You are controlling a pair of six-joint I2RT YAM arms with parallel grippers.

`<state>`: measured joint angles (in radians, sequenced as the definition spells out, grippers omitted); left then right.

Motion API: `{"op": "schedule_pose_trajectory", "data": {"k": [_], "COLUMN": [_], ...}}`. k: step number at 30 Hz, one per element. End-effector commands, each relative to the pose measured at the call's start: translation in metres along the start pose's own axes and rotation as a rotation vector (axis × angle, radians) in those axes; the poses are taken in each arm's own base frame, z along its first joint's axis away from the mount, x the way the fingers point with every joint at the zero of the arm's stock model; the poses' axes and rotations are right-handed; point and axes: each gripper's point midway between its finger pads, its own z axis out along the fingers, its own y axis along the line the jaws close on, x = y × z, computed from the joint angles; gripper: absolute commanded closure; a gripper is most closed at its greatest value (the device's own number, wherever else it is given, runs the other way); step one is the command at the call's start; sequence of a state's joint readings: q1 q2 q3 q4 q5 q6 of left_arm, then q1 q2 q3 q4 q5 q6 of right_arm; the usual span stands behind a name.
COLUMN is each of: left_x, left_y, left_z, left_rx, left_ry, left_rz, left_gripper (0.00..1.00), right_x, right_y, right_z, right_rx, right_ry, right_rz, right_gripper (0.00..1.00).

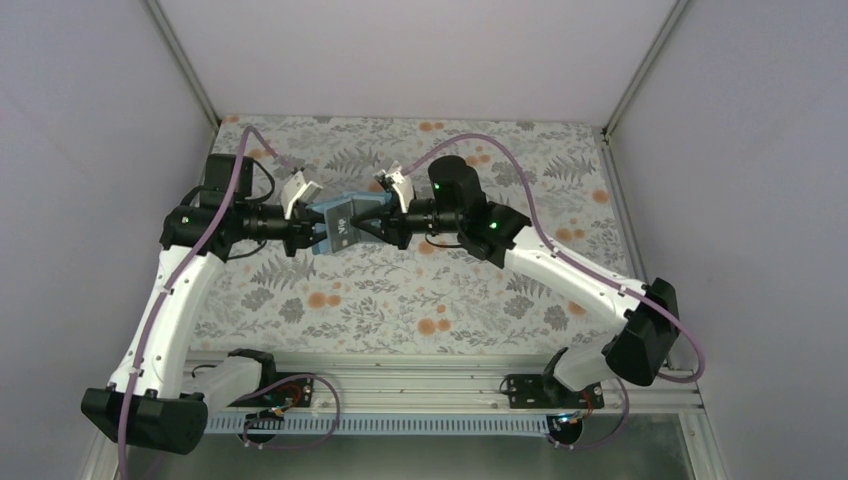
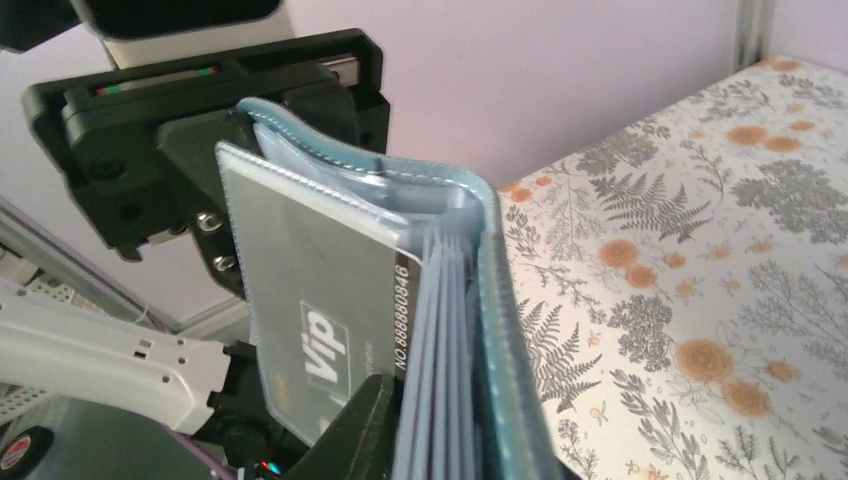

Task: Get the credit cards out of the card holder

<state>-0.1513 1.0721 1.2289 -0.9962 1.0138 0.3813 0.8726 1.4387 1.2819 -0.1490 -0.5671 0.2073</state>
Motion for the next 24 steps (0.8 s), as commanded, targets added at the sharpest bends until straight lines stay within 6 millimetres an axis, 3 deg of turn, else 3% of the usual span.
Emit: {"op": "schedule_pose_trajectory", "data": {"k": [1,4,8,12,15,19,22,24], "left_x": [-0.011,-0.015,-0.016,-0.014,-0.012,-0.003,-0.004,-0.006], "left_y": [-0.021,-0.027,-0.028,-0.024,-0.018,0.008,0.013,0.013], "left_z": [-0.002,-0.007,-0.011,-0.011,-0.009,0.0,0.001,0.001], "left_rx": [0.091,0.108,0.099,0.075,0.051,-0.022,-0.032,-0.041], "left_ry": [-0.051,-0.068,-0.071,-0.062,-0.059,-0.038,-0.042,-0.042], "left_rz": [0.064,0.082,0.1,0.111,0.111,0.046,0.038,0.046], "left_gripper": [0.91,0.85,0.69,0.32,0.04,0.0,0.0,0.02], "right_x": [-0.016,-0.016,-0.019,-0.026,-0.031,-0.04,-0.04,-0.039], "right_y": [0.01,0.006,0.008,-0.006,-0.03,-0.029,-0.028,-0.017], "right_z": [0.011,0.004,-0.012,-0.027,-0.034,-0.021,-0.015,-0.012], "right_rx": [0.015,0.059,0.087,0.204,0.356,0.374,0.377,0.314], "right_ry": [-0.015,-0.014,-0.029,-0.043,-0.049,-0.048,-0.037,-0.025], "right_rz": [0.0,0.0,-0.025,0.002,0.072,0.092,0.075,0.04], "right_gripper": [0.86,0.94,0.96,0.96,0.96,0.96,0.96,0.96]}}
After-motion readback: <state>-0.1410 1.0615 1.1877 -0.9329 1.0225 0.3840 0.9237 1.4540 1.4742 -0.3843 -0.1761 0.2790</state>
